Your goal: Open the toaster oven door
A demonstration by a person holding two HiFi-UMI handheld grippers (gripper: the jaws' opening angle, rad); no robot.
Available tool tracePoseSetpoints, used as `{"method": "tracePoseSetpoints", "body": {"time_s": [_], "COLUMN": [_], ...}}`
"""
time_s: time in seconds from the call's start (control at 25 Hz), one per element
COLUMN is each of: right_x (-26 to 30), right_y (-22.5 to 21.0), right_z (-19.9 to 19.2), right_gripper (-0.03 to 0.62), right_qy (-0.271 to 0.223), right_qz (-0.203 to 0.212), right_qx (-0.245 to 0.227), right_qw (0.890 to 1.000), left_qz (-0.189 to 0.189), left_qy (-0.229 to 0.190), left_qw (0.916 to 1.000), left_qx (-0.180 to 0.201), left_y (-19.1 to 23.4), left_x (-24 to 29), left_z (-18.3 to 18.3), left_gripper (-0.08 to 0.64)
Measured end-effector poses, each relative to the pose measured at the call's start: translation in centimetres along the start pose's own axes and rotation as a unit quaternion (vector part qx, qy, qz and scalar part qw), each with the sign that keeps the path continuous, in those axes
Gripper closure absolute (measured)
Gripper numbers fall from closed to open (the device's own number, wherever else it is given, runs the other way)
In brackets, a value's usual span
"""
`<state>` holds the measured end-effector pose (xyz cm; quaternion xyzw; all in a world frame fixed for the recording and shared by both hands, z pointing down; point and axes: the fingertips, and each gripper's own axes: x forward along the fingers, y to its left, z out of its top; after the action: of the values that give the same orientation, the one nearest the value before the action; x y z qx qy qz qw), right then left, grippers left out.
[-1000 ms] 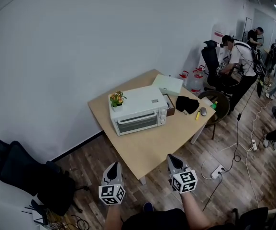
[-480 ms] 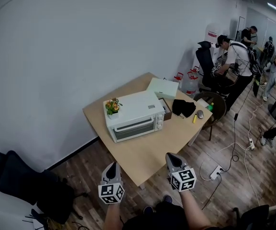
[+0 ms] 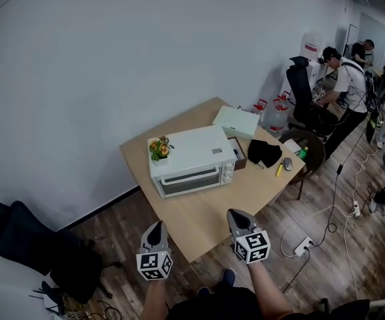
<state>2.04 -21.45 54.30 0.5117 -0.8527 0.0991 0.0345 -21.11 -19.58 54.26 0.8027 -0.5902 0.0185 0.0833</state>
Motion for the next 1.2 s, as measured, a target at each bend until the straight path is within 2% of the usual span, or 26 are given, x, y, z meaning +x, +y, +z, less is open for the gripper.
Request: {"method": "tracePoseSetpoints", "body": {"time_s": [0.16, 0.36, 0.68, 1.0, 1.2], "right_x": [1.7, 4.4, 8.8, 12.2, 15.2], "right_y": [-1.4, -3.4, -6.6, -6.3, -6.1], "right_z": [0.4, 0.4, -0.7, -1.4, -1.5], "right_gripper": [0.580, 0.580, 0.580, 0.580, 0.580], "right_qy": [0.003, 0.014, 0.037, 0.035, 0.031], "right_qz": [0.019, 0.046, 0.060, 0.057, 0.057], "right_qx": [0.002, -0.001, 0.002, -0.005, -0.015], "right_qw": [1.000, 0.999, 0.998, 0.998, 0.998], "left_qz": [0.020, 0.041, 0.067, 0.070, 0.048], "left_qy": [0.005, 0.006, 0.012, 0.024, 0.035], "left_qw": [0.9998, 0.9988, 0.9975, 0.9972, 0.9979], "left_qx": [-0.001, -0.026, -0.017, 0.013, 0.024], "left_y": [0.0, 0.2, 1.1, 4.4, 5.6], "left_x": [1.9, 4.2, 7.3, 11.1, 14.4], "left_z": [-0.5, -0.9, -1.3, -2.0, -3.1], "left_gripper": [0.565, 0.565, 0.565, 0.565, 0.565]}}
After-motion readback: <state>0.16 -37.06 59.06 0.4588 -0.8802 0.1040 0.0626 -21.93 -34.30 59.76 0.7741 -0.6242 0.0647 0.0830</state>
